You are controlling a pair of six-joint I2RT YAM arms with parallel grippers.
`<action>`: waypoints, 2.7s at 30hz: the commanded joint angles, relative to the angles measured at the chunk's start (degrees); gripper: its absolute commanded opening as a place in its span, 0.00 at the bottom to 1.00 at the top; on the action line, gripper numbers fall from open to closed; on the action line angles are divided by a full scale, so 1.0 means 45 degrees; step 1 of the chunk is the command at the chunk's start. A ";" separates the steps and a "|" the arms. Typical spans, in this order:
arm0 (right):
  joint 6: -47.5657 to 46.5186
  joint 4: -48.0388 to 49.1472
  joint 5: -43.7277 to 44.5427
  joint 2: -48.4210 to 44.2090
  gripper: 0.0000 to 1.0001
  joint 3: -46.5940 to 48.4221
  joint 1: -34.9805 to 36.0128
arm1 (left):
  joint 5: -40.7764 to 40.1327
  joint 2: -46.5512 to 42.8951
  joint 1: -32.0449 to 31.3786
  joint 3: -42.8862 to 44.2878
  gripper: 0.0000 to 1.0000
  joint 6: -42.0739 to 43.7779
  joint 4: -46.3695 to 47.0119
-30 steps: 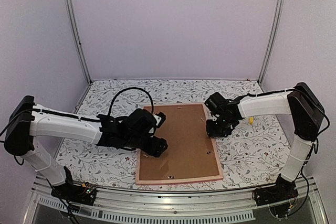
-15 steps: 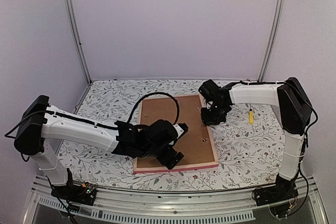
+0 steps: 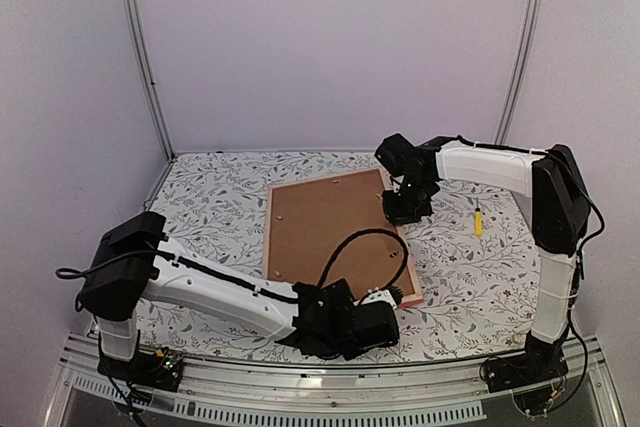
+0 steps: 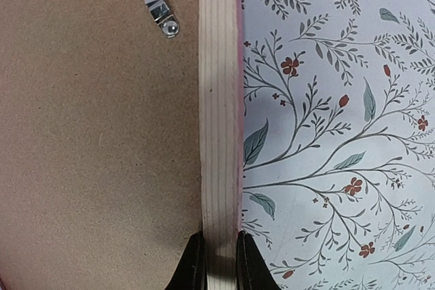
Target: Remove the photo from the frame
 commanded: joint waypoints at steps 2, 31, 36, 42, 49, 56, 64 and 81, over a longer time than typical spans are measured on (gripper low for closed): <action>-0.0177 -0.0213 0.0216 -0.0165 0.00 0.0666 -0.0105 | -0.3138 0.1528 -0.0423 0.1453 0.99 -0.0143 -0.1940; 0.0128 0.0586 -0.0333 -0.1287 0.00 -0.0511 -0.0139 | -0.7869 0.2547 -0.0671 0.2175 0.26 -0.1194 -0.2949; 0.0256 0.0906 -0.0564 -0.1755 0.02 -0.0930 -0.0139 | -0.8200 0.2379 -0.0583 0.2115 0.15 -0.1326 -0.2924; 0.0344 0.1559 -0.0998 -0.2452 0.33 -0.1339 -0.0139 | -0.8577 0.2005 -0.0343 0.1936 0.01 -0.1665 -0.2919; 0.0122 0.2704 -0.2006 -0.3842 0.74 -0.1688 -0.0132 | -0.9634 0.1442 0.0124 0.1883 0.00 -0.2460 -0.3151; 0.0128 0.3937 -0.2408 -0.5797 0.89 -0.2348 -0.0099 | -0.9766 0.0680 0.0800 0.1917 0.00 -0.3668 -0.3470; 0.0175 0.4771 -0.1419 -0.7747 0.93 -0.3255 -0.0095 | -0.7909 -0.0684 0.1557 0.0610 0.00 0.0564 0.1199; 0.0366 0.5220 -0.0243 -0.9738 0.93 -0.5233 -0.0115 | -0.6205 -0.3804 0.1861 -0.0852 0.00 0.3556 0.7864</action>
